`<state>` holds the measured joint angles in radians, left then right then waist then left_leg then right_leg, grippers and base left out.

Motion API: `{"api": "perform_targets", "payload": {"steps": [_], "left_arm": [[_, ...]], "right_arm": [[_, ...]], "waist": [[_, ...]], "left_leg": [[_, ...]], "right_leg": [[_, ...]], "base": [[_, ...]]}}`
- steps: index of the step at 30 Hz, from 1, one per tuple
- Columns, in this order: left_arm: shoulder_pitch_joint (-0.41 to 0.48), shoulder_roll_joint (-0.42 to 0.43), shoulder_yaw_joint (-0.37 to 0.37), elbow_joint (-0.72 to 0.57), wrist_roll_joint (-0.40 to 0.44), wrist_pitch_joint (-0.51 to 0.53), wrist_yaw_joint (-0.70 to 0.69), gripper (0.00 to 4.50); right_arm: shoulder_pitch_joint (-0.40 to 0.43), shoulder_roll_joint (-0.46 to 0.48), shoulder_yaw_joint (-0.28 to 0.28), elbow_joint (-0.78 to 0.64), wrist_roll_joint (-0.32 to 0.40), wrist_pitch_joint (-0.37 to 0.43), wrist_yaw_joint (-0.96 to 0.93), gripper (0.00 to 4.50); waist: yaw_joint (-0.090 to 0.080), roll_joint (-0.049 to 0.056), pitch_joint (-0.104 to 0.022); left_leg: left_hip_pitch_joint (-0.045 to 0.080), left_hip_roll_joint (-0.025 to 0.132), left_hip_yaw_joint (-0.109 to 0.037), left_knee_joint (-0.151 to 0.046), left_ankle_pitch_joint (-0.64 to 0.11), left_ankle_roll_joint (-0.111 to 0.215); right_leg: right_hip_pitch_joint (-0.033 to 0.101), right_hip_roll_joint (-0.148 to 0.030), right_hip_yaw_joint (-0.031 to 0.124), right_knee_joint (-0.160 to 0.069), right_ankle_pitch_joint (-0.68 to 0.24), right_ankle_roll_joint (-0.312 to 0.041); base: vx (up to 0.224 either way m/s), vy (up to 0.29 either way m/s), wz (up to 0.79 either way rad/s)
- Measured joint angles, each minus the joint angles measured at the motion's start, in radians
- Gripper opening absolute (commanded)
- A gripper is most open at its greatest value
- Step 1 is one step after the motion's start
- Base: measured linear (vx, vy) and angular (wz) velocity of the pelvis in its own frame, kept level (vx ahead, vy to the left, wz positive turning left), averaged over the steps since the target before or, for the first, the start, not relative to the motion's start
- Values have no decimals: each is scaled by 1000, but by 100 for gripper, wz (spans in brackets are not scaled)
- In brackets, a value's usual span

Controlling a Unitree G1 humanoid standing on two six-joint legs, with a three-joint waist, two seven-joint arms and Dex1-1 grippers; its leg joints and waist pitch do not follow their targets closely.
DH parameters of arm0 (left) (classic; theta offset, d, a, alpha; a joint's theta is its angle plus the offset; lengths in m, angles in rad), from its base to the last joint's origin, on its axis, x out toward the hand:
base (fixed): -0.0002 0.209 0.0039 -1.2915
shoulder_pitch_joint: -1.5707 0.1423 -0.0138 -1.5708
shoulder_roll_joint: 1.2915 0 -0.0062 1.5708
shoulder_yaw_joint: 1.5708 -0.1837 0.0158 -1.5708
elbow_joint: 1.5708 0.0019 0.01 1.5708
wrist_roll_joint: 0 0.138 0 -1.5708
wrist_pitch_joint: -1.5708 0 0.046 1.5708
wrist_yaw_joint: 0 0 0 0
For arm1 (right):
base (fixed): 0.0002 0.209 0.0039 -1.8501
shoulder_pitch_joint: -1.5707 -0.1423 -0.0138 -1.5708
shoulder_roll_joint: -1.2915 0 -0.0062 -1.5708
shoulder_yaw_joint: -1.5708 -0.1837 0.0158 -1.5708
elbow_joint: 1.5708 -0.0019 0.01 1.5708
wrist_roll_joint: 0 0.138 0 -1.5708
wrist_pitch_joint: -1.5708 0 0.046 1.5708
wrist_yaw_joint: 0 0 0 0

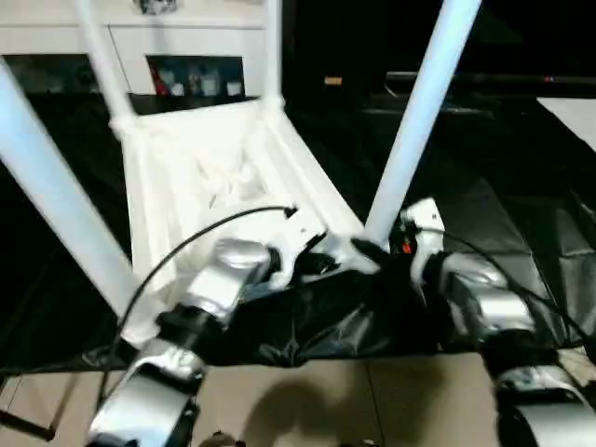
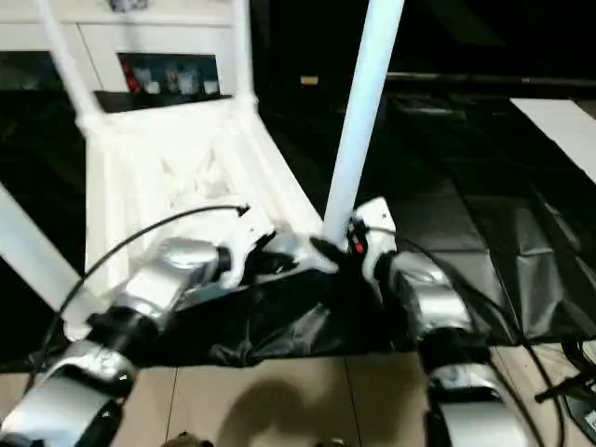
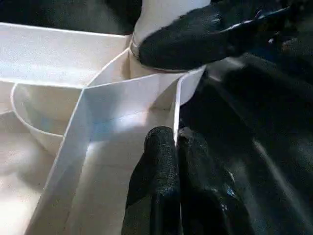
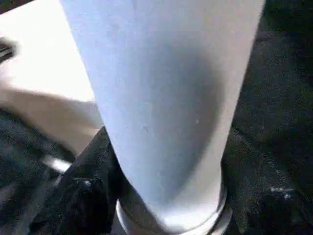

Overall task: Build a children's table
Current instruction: Rotate leg to tighten

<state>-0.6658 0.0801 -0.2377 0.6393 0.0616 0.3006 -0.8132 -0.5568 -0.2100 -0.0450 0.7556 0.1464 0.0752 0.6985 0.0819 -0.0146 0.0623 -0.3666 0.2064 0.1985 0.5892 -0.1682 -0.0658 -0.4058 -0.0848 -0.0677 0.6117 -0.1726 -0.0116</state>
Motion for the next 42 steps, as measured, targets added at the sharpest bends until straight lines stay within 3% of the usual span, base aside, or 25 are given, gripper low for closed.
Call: {"api": "perform_targets", "payload": {"steps": [6,7,9,14,25,31,34,38,40,42], "left_arm": [[-4,-27,6,2,15,0,63,0],[-4,-27,6,2,14,0,63,0],[-4,-27,6,2,14,-1,59,0],[-4,-21,7,1,13,-4,29,0],[28,110,-10,-39,-35,-47,-238,0],[65,186,-37,-101,-68,-46,-408,0],[66,193,-47,-108,-73,-46,-447,0],[67,199,-48,-110,-79,-43,-462,0],[68,203,-54,-115,-83,-40,-471,0],[70,204,-56,-118,-85,-40,-481,0]], "right_arm": [[-18,41,-28,22,1,-21,-101,254],[-18,41,-28,22,1,-24,-101,308],[-16,40,-28,21,1,-23,-95,308],[0,19,-18,-7,-5,-17,-33,366],[56,-134,85,-120,9,16,351,366],[80,-195,164,-206,21,33,530,366],[87,-207,183,-225,21,31,576,366],[87,-214,192,-234,21,32,595,366],[87,-222,200,-238,21,36,613,335],[86,-229,206,-240,21,41,620,331]], "waist": [[4,1,0],[4,1,0],[4,1,0],[7,1,0],[22,2,1],[48,2,1],[59,2,1],[60,1,1],[61,1,1],[63,1,1]], "left_leg": [[-1,0,1,-4,0,0],[-1,0,1,-4,0,0],[-1,0,1,-3,0,0],[-2,0,1,-4,0,0],[-3,0,1,-2,0,0],[-4,0,1,-3,0,0],[-4,0,1,-2,0,1],[-4,0,1,-1,0,1],[-4,0,1,-1,0,1],[-5,0,1,-1,0,1]], "right_leg": [[-2,0,0,-1,0,0],[-2,0,0,-1,0,0],[-2,0,0,-1,0,0],[-2,0,0,-1,-1,1],[-2,0,0,-1,-1,1],[-2,0,-1,-1,-2,2],[-2,-1,-1,-1,-1,1],[-2,-1,-1,0,-1,1],[-2,-1,-1,-1,-2,2],[-2,-1,-1,-1,-2,2]], "base": [[0,0,0],[0,0,0],[0,0,0],[0,0,0],[0,0,0],[0,0,0],[0,0,0],[0,0,0],[0,0,0],[0,0,0]]}}
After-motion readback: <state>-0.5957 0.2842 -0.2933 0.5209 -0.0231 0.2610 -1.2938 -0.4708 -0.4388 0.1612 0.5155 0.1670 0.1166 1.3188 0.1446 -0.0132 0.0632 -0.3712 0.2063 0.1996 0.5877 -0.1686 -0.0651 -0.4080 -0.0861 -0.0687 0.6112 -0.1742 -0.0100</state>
